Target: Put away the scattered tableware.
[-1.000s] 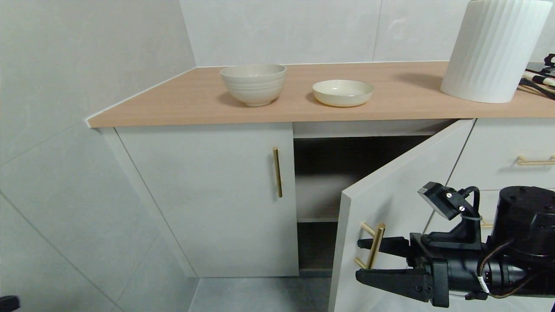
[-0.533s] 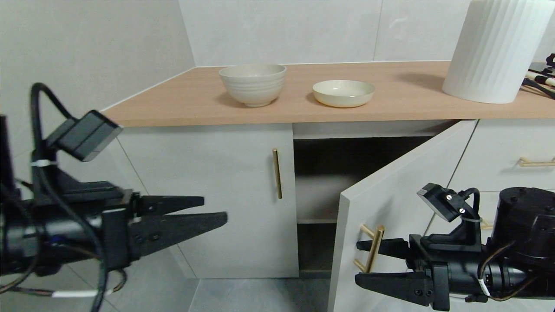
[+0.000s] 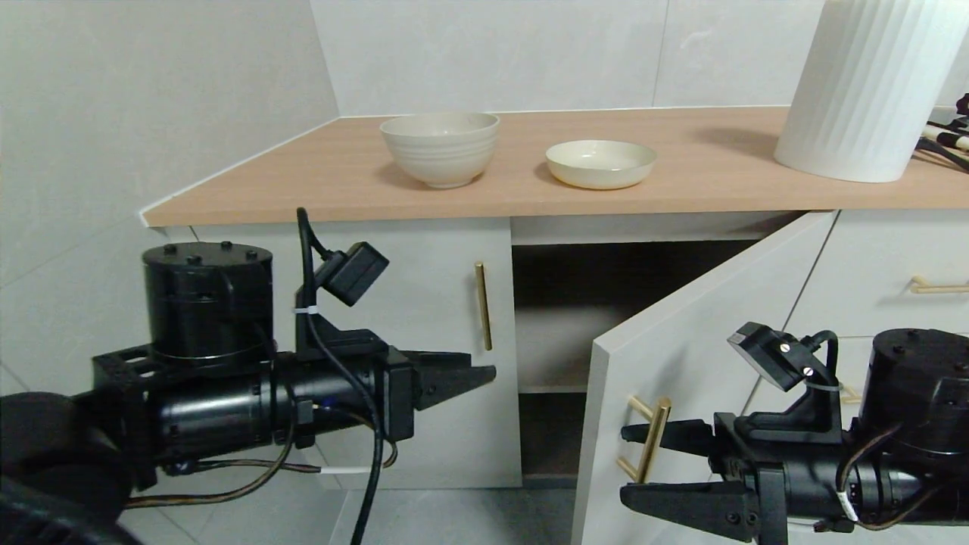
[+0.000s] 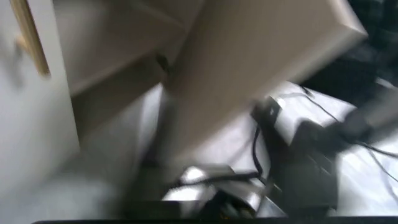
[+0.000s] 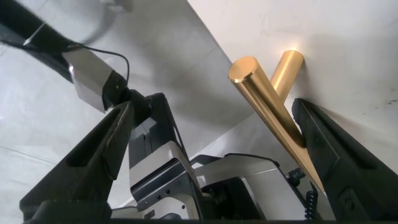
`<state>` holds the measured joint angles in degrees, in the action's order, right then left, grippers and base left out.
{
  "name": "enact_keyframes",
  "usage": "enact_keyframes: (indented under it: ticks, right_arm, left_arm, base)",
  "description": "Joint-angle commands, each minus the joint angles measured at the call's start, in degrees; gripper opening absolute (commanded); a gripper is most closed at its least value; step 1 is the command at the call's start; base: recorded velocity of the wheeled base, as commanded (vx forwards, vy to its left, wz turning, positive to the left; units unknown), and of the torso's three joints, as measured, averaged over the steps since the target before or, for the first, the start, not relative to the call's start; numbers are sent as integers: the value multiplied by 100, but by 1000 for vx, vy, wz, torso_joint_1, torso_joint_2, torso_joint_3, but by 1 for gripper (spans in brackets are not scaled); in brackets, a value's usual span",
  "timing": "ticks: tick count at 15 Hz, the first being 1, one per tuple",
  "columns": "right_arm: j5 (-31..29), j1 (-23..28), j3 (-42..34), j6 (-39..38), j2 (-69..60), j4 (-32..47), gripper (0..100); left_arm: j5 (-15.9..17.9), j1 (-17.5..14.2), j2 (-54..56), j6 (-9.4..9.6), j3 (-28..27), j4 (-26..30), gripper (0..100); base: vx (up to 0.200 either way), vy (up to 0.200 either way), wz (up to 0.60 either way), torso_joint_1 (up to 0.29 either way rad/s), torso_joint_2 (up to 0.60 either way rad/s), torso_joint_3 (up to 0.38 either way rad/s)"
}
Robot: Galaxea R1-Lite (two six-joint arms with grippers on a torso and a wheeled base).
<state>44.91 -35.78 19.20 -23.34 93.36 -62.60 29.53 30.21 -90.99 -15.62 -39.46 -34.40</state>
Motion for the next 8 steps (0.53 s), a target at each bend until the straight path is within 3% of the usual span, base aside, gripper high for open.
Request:
enact_keyframes:
  ticks: [1,3,8]
  right_arm:
    - [-26,10,-13,5,25,-16,100]
    - [-35,10,-13,14,34,-16,100]
    - [-61,10,-22,14,-2,-16,100]
  left_arm:
    - [-8,82,-1061,-20,123,-981,0]
    - [-17,178,-1439,-56,202,-1745,0]
    - [-17,794,-2309,-73,-97,-2589,0]
  base:
    - [0,0,0,0,0,0]
    - [0,0,0,0,0,0]
    - [0,0,0,0,0,0]
